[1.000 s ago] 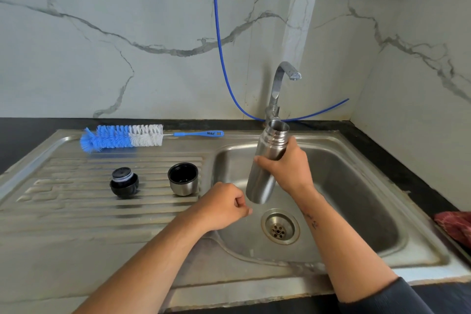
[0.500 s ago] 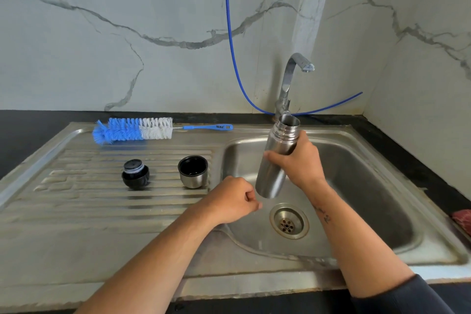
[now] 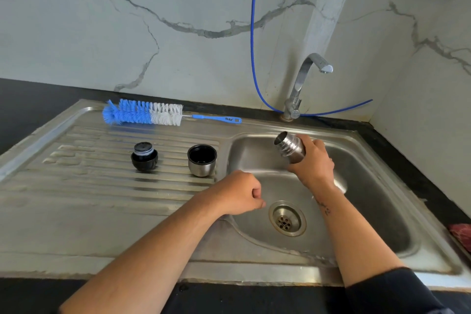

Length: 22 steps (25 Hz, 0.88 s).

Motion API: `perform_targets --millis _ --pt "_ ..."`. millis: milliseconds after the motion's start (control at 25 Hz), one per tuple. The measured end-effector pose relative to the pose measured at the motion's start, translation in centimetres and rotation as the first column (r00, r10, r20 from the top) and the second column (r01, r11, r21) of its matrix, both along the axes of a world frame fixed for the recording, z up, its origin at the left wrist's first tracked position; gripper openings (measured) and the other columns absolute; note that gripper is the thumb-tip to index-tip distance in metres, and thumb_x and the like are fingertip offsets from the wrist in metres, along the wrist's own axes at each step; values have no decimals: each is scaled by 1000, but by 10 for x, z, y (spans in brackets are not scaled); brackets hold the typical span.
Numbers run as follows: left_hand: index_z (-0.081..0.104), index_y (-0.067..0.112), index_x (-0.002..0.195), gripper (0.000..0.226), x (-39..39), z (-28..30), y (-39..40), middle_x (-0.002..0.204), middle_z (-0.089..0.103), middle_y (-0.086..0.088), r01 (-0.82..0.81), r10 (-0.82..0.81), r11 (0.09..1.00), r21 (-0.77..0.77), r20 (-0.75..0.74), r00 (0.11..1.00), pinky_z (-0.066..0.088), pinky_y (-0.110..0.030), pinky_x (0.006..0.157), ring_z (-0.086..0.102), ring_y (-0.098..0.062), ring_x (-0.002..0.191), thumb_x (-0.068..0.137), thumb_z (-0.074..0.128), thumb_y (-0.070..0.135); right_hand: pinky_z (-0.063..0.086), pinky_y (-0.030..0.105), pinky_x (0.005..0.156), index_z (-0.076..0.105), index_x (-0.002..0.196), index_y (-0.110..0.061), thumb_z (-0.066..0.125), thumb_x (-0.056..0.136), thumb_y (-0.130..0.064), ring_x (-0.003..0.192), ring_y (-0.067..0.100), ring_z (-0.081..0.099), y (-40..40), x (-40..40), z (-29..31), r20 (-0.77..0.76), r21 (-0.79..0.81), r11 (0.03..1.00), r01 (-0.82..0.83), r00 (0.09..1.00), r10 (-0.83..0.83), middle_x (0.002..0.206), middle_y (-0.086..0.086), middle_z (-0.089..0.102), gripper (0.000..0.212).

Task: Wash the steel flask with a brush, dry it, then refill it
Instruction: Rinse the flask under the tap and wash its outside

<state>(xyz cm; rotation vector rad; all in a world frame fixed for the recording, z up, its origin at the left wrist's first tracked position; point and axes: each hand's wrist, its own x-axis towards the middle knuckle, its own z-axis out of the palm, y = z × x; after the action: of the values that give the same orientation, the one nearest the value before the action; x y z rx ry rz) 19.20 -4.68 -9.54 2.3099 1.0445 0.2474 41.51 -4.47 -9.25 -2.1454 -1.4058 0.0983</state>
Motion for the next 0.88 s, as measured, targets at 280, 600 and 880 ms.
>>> perform_targets --millis 280,600,880 --pt "70 15 82 18 -5 5 -3 67 57 15 80 -80 997 -15 -31 996 45 -23 63 53 -1 61 93 73 29 14 66 122 47 142 -38 75 76 -7 123 25 50 0 -5 -16 382 -146 988 50 924 9 127 2 47 78" --pt "64 22 73 24 -24 -4 -13 78 66 9 271 -258 960 74 -151 954 51 -32 77 52 -1 70 91 74 34 10 65 122 44 144 -36 74 77 -5 128 25 47 -1 -24 -20 525 -165 986 30 849 62 131 2 47 79" --pt "71 14 81 16 -21 2 -7 67 58 12 297 -285 953 66 -147 947 46 -25 69 53 -3 65 89 76 27 9 69 121 49 140 -34 71 75 1 124 27 48 5 -30 -24 623 -124 991 49 781 39 126 2 51 78"
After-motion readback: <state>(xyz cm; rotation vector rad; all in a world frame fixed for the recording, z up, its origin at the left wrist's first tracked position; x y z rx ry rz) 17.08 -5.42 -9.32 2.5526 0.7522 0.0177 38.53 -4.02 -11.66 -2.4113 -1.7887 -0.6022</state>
